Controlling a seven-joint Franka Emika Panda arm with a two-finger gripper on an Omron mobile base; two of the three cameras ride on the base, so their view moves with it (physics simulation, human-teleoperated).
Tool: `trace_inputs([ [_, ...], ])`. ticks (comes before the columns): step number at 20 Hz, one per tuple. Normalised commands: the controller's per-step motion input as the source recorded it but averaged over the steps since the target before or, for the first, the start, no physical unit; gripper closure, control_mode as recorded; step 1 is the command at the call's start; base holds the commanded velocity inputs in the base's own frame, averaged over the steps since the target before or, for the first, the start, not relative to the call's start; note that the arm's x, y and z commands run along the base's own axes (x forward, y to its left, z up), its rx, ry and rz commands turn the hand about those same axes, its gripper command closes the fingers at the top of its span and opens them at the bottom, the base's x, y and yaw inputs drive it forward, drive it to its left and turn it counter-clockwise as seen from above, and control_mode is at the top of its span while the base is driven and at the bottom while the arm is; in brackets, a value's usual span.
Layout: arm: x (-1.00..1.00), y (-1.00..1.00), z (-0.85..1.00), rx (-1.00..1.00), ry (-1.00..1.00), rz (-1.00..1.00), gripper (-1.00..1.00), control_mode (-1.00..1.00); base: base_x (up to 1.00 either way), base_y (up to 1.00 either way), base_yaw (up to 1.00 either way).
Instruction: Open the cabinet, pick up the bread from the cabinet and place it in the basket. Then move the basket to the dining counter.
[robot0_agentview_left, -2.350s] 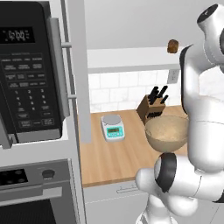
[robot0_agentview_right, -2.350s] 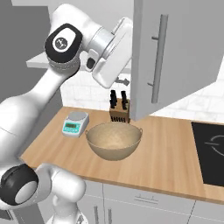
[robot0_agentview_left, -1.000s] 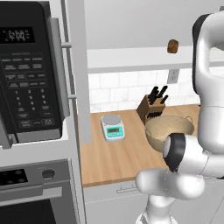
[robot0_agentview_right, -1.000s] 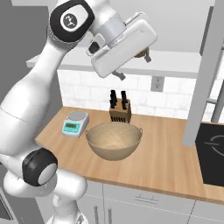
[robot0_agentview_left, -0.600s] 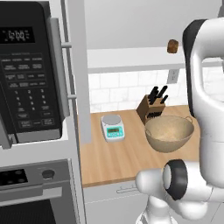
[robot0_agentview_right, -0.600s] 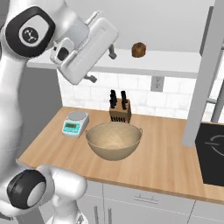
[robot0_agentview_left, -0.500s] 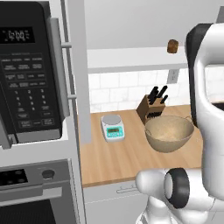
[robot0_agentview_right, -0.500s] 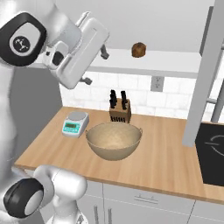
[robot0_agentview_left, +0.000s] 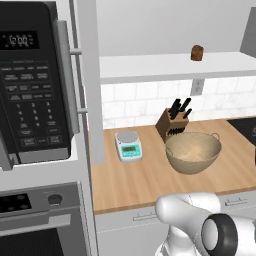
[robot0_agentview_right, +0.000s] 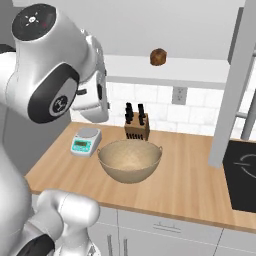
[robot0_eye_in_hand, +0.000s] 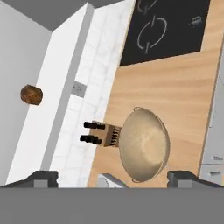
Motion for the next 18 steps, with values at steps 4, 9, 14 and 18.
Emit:
trace_inputs([
  [4, -0.05, 0.09, 0.00, -0.21, 0.05, 0.84, -1.00, -1.00, 0.00, 0.00, 0.00],
  [9, -0.03, 0.33, 0.00, -0.31, -0.02, 0.47, -1.00, -1.00, 0.00, 0.00, 0.00],
  [14, 0.06, 0.16, 0.12, -0.28, 0.01, 0.02, -1.00, -1.00, 0.00, 0.00, 0.00],
  [18, 0.47, 0.08, -0.07, -0.24, -0.22, -0.01, -1.00, -1.00, 0.00, 0.00, 0.00],
])
